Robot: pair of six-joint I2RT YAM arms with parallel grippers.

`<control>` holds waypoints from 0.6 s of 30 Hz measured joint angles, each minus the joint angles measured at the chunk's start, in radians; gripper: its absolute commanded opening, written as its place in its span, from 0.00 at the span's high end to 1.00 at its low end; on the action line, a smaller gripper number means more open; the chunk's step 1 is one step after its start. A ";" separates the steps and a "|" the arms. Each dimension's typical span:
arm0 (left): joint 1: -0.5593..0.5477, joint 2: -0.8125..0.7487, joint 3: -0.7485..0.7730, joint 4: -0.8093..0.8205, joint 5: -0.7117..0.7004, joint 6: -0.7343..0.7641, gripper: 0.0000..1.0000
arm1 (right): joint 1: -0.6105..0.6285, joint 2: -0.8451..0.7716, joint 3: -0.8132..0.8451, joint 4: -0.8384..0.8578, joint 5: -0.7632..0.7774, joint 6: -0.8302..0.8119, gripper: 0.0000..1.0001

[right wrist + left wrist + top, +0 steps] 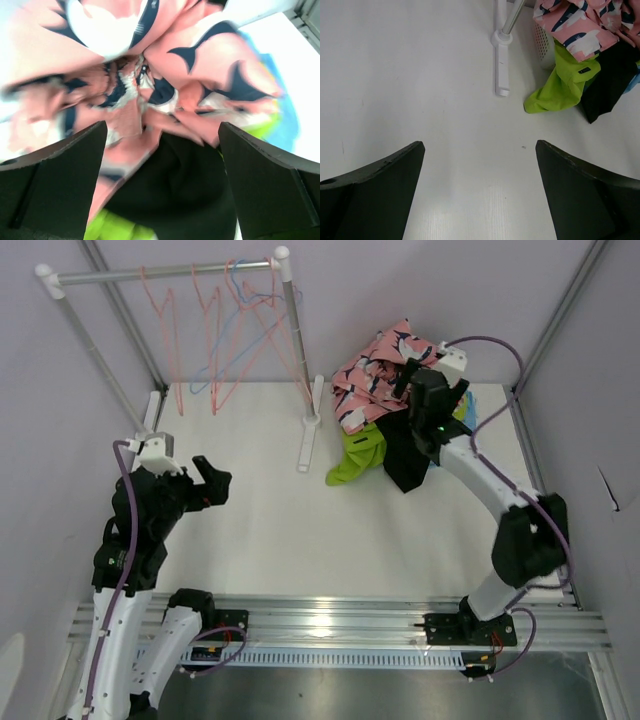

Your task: Remove the shorts from the hanger

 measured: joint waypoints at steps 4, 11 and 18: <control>0.000 -0.006 0.010 -0.005 -0.039 0.000 0.01 | 0.010 -0.293 -0.150 -0.117 -0.056 0.081 0.03; 0.000 -0.019 0.012 -0.020 -0.098 0.006 0.01 | 0.149 -0.679 -0.452 -0.310 -0.137 0.190 0.03; 0.000 -0.020 0.006 -0.012 -0.209 0.035 0.01 | 0.376 -0.993 -0.695 -0.460 -0.192 0.248 0.02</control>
